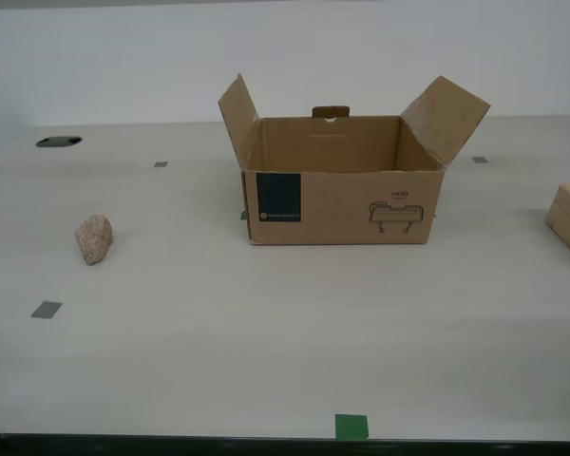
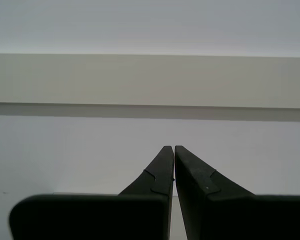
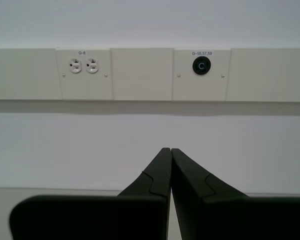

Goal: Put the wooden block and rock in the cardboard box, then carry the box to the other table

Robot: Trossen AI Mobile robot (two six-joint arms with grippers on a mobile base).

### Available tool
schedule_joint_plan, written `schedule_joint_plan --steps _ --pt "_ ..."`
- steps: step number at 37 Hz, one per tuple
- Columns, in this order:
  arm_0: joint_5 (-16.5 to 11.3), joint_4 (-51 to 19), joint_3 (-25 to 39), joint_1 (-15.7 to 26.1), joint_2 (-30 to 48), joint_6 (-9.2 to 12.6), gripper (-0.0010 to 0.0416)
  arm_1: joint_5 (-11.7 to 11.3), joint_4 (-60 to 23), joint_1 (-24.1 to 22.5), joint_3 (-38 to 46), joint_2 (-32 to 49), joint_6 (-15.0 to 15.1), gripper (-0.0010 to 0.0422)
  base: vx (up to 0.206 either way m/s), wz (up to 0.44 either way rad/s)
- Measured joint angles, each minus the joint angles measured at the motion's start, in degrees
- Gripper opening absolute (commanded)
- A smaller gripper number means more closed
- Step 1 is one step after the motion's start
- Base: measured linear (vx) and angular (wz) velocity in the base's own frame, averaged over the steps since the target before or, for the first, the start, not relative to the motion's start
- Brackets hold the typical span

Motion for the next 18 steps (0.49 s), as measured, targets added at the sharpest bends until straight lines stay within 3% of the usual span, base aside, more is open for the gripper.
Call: schedule_joint_plan --steps 18 --pt "0.00 0.00 0.00 0.00 0.00 0.00 0.0000 0.00 -0.02 -0.02 -0.02 0.00 0.00 0.0000 0.000 0.000"
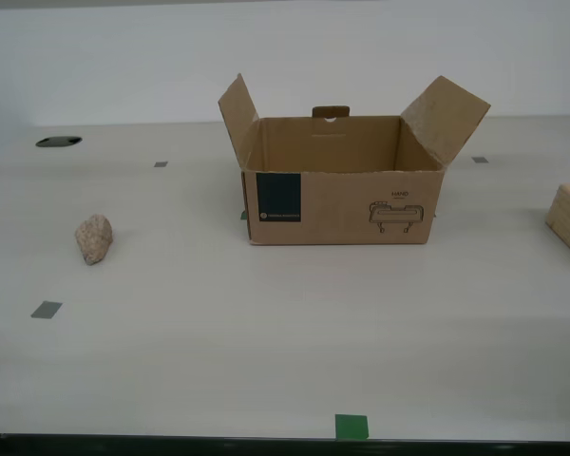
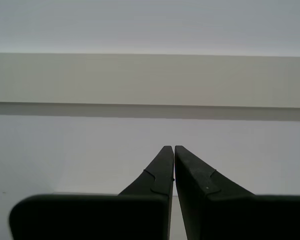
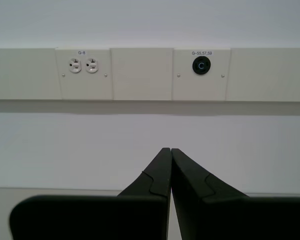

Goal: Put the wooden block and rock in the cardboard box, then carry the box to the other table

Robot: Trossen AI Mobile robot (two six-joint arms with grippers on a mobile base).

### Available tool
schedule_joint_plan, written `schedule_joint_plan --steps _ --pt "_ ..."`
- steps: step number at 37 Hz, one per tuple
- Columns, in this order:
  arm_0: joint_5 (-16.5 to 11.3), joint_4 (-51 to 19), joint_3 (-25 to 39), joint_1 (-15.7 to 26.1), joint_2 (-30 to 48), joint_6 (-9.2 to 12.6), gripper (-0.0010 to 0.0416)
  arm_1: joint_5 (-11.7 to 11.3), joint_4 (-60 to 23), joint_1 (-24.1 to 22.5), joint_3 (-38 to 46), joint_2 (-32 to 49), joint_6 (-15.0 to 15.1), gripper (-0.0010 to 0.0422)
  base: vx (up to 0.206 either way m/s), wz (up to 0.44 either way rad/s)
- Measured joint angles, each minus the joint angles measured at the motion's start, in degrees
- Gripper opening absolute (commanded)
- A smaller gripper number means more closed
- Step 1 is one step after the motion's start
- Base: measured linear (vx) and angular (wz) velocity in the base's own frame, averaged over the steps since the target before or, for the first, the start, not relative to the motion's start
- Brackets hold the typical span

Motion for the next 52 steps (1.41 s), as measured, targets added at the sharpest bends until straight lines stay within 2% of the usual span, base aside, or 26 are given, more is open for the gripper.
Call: schedule_joint_plan --steps 30,36,47,52 --pt "-0.02 0.00 0.00 0.02 -1.29 -0.07 0.0000 0.00 -0.44 -0.02 1.49 -0.07 -0.02 0.0000 0.000 0.000" --pt "-0.02 -0.72 0.00 0.04 -2.82 -0.07 0.0000 0.00 -3.89 -0.02 3.63 -0.11 -0.04 0.0000 0.000 0.000" --pt "0.00 -11.76 5.16 0.00 -3.80 -0.07 0.0000 0.00 -15.91 -0.02 9.35 -0.11 -0.13 0.0000 0.000 0.000" --pt "0.00 -18.82 8.94 0.04 -4.00 -0.07 0.0000 0.00 -23.93 -0.02 12.79 -0.11 -1.75 0.0000 0.000 0.000"
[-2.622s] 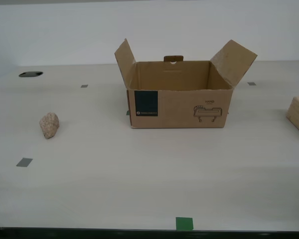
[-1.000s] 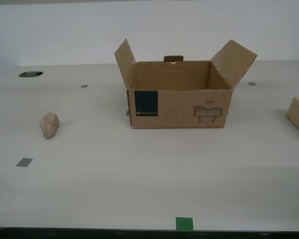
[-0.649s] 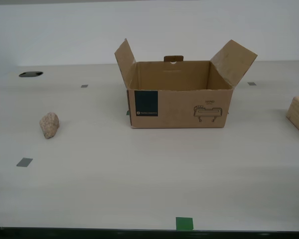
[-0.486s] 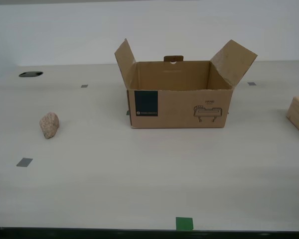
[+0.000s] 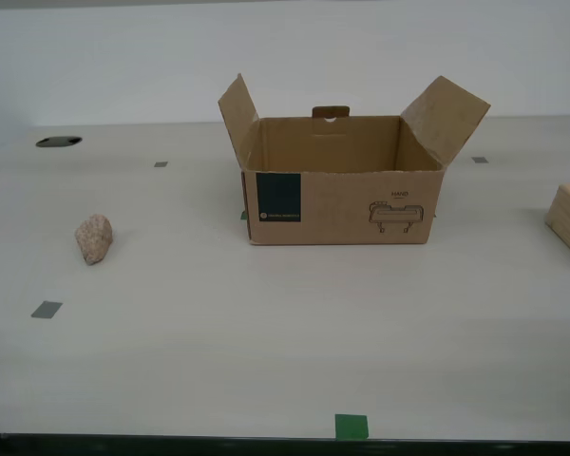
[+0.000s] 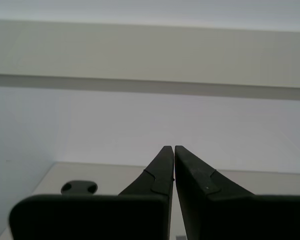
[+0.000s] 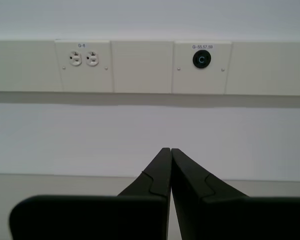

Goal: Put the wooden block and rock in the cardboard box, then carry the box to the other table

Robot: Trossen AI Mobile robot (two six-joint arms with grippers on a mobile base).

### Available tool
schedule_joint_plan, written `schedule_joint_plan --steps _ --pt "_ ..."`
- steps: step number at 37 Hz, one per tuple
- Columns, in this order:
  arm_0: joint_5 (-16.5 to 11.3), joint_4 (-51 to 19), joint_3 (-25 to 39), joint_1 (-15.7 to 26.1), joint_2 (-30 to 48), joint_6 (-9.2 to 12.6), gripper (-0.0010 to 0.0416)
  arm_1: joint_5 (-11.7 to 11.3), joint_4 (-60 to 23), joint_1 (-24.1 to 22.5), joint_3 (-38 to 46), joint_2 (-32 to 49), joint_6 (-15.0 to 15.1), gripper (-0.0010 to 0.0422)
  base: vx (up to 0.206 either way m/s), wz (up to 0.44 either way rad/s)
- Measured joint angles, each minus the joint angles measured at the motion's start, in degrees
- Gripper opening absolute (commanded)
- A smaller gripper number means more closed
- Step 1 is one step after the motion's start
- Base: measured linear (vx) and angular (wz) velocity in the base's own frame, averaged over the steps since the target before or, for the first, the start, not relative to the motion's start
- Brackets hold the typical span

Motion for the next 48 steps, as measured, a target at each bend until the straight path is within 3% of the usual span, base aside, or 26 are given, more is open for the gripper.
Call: schedule_joint_plan --steps 8,14,21,31,39,48 --pt "-0.02 -14.75 7.93 -0.02 -0.04 -0.02 0.0000 0.04 -13.66 0.00 6.49 0.00 -0.50 0.0000 0.000 0.000" --pt "-0.02 -27.23 15.28 0.02 0.02 0.24 0.0000 2.16 -21.24 -0.02 10.38 0.00 -0.55 0.0000 0.000 0.000" --pt "-0.02 -38.29 22.82 0.02 0.02 2.10 0.0000 2.73 -31.36 -0.07 14.38 0.00 -1.88 0.0000 0.000 0.000" --pt "0.00 -54.71 33.14 -0.04 0.22 3.06 0.0000 8.70 -43.08 -0.09 18.14 0.00 -3.89 0.0000 0.000 0.000" --pt "3.10 -65.81 40.13 -0.09 2.91 3.26 -0.0001 8.83 -51.30 -0.11 20.72 0.11 -4.17 0.0000 0.000 0.000" --pt "3.48 -80.17 48.81 -0.07 7.52 4.20 0.0000 8.83 -59.04 -0.11 23.78 1.22 -4.17 0.0000 0.000 0.000"
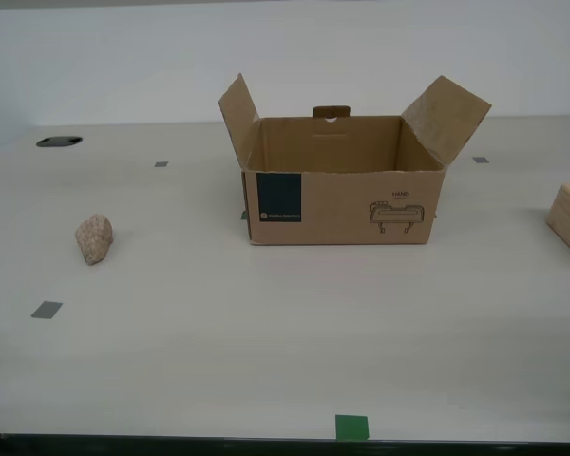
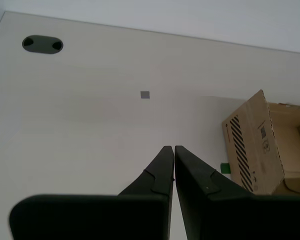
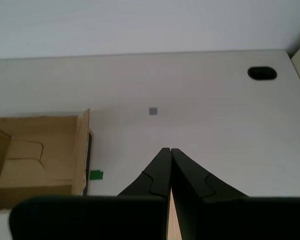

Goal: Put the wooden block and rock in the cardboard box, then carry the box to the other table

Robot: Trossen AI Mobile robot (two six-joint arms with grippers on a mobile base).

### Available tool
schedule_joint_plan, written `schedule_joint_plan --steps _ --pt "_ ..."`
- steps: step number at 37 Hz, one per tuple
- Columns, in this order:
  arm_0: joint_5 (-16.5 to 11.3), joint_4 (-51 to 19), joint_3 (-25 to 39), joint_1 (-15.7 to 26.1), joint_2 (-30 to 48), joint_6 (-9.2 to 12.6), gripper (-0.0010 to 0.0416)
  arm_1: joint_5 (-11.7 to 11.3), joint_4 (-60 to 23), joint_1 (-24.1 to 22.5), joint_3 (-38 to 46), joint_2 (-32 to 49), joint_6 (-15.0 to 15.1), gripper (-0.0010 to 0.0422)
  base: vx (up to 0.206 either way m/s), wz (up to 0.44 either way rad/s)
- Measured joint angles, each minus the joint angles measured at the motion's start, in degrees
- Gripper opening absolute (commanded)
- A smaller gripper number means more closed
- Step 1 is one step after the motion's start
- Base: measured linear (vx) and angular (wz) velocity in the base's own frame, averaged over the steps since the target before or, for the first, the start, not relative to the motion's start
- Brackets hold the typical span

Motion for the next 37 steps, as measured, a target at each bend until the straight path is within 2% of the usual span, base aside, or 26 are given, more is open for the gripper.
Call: schedule_joint_plan --steps 7,13,18,27,34,37 --pt "0.17 -6.43 5.73 0.00 3.19 0.04 0.0000 0.00 -4.37 -0.02 1.73 1.18 -0.13 0.0000 0.000 0.000" --pt "2.45 -12.70 9.92 -0.07 6.51 -0.15 0.0000 0.00 -8.37 -0.07 3.52 2.47 0.07 0.0000 0.000 0.000" --pt "2.58 -17.29 11.78 -0.44 9.33 -1.62 0.0000 0.00 -10.03 -0.20 4.15 3.23 1.01 0.0000 0.000 0.000" --pt "2.62 -17.97 10.82 -1.38 12.22 -3.63 0.0000 0.00 -10.58 -0.33 4.35 3.50 1.55 0.0000 0.000 0.000" --pt "2.56 -17.77 9.70 -5.95 15.19 -4.55 0.0000 0.00 -10.62 -0.33 4.35 3.50 2.38 0.0000 0.000 0.000" --pt "0.72 -17.42 9.62 -8.20 16.35 -5.14 0.0000 0.00 -10.62 -0.33 4.35 3.50 2.58 0.0000 0.000 0.000"
